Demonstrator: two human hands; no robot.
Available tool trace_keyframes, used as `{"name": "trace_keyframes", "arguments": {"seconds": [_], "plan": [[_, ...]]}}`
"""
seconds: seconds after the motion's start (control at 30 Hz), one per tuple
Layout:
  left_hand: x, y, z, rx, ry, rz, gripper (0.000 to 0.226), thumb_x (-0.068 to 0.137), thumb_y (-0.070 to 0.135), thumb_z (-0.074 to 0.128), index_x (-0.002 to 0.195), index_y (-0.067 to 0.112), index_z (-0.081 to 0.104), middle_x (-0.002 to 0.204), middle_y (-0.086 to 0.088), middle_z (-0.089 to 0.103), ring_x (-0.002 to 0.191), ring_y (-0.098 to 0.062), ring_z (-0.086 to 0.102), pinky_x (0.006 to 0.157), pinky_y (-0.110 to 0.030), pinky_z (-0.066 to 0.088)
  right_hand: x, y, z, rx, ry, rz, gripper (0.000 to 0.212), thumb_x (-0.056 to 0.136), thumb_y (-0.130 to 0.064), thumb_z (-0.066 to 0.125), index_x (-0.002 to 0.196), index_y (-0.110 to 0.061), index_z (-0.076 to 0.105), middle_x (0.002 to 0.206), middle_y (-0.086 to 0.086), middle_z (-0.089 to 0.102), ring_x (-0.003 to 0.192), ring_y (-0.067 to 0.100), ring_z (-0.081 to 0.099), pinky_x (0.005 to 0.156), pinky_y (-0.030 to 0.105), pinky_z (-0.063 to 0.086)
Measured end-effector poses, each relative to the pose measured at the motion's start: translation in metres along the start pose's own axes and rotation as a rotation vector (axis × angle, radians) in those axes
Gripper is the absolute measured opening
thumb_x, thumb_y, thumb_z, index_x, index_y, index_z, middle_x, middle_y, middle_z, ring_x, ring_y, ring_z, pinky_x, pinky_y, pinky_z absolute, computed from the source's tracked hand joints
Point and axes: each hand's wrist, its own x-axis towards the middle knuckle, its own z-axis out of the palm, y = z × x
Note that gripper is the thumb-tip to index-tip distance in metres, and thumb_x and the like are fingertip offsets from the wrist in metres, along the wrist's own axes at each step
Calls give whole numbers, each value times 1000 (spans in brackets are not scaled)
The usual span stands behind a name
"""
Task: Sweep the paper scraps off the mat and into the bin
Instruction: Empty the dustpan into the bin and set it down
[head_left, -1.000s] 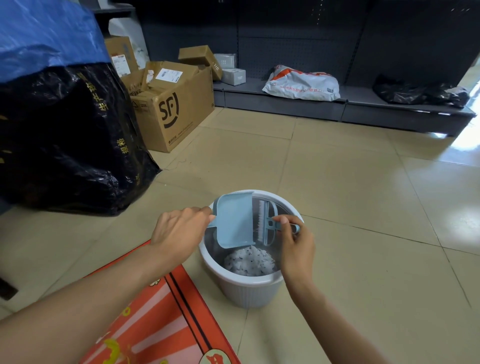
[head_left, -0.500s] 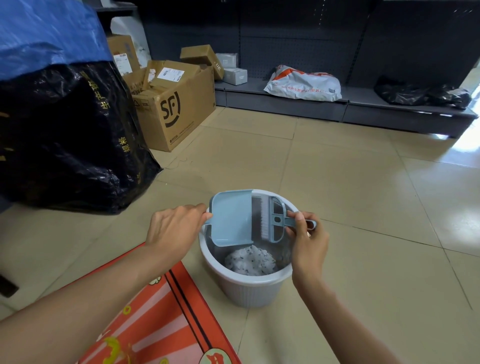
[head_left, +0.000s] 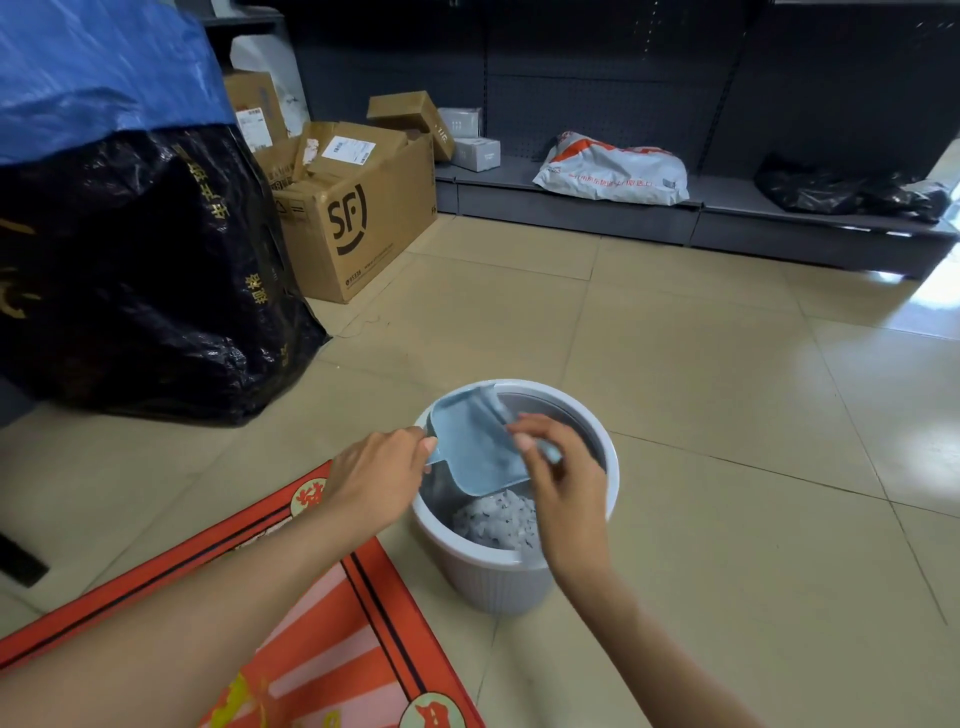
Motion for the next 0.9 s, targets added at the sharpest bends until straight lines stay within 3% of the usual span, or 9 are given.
{"name": "trace_keyframes", "arguments": {"seconds": [0.1,0.2,0.3,0.4,0.47,0.57,0.63,0.83,0.9], "plan": [[-3,8,2,-201,-57,-68,36,104,38,30,76,24,48,93,-11,65,95,-34,61,74,-37,44,-13,1,10,-199,-241,-174,17,93,-17,64,108,-23,68,123,-16,60,118,0,56,93,15,45],[-11,12,1,-462,-89,-164,44,104,40,31,75,19,56,87,-12,67,89,-32,61,78,-37,44,-24,-1,14,-339,-338,-225,28,91,-22,63,119,-28,60,129,-20,54,117,-2,53,91,23,49],[-19,14,-1,-711,-145,-254,51,103,43,34,65,18,57,52,5,56,59,-21,51,61,-32,37,-30,-13,13,-330,-381,-222,35,91,-28,58,126,-31,51,125,-20,55,109,1,55,86,25,49],[-31,16,-6,-845,-180,-282,42,102,45,40,76,22,65,54,11,57,59,-13,51,54,-27,33,-36,-24,11,-375,-383,-254,41,93,-23,58,131,-33,48,126,-21,56,111,0,50,94,14,35],[-43,19,-8,-850,-184,-260,37,99,45,45,79,22,65,65,9,60,65,-14,53,56,-27,35,-39,-32,8,-386,-389,-264,44,92,-20,59,132,-35,47,125,-21,57,112,0,48,96,12,30],[-65,26,-11,-792,-175,-249,37,92,52,49,86,20,68,82,4,69,82,-19,63,74,-33,48,-41,-46,-5,-336,-437,-269,49,90,-16,60,133,-34,46,126,-14,58,111,3,53,90,16,43],[-85,35,-14,-765,-164,-253,36,93,51,49,86,21,67,82,4,69,85,-20,64,80,-35,49,-45,-54,-18,-375,-489,-284,50,89,-19,59,136,-30,47,130,-10,57,115,8,53,92,21,46],[-144,70,-10,-609,-102,-251,31,94,52,46,97,28,64,90,7,69,87,-17,65,79,-35,52,-73,-58,-57,-502,-622,-389,54,84,-8,62,136,-18,50,120,-1,61,107,12,50,92,14,38],[-160,81,-7,-577,-97,-232,28,92,53,44,96,31,61,90,6,69,86,-19,64,72,-33,50,-85,-54,-68,-543,-634,-397,52,86,-8,59,135,-23,48,117,-5,61,104,14,51,90,24,46]]}}
